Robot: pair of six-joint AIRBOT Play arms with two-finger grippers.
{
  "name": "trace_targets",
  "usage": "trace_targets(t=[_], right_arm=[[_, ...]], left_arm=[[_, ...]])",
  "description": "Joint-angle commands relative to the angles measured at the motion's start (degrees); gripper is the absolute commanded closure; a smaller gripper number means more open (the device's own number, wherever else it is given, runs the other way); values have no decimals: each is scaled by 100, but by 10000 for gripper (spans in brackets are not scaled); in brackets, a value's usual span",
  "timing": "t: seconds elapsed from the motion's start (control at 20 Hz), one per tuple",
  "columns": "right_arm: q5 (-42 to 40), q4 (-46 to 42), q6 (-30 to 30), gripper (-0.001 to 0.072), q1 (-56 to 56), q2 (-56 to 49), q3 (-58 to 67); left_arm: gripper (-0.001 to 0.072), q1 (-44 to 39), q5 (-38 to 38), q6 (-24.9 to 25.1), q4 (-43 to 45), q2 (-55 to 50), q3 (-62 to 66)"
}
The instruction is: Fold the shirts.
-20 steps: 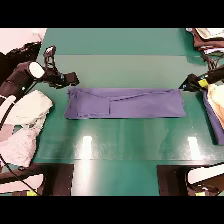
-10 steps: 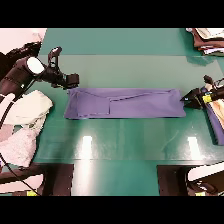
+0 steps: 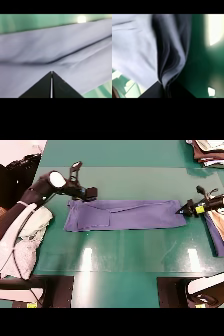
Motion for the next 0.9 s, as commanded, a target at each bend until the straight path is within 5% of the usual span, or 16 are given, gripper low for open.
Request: trace_targets(t=[0.0, 0.35, 0.85], right_arm=[[247, 656, -20, 697, 55, 549, 260], [289, 1016, 562, 696, 1274, 1589, 1615], [-44, 1012, 671, 696, 2940, 1582, 2531]], left_arm=[[680, -503, 42, 74, -317, -807, 833], [680, -1429, -35, 7, -348, -2282, 2170], [680, -1670, -81, 57, -461, -2509, 2159]])
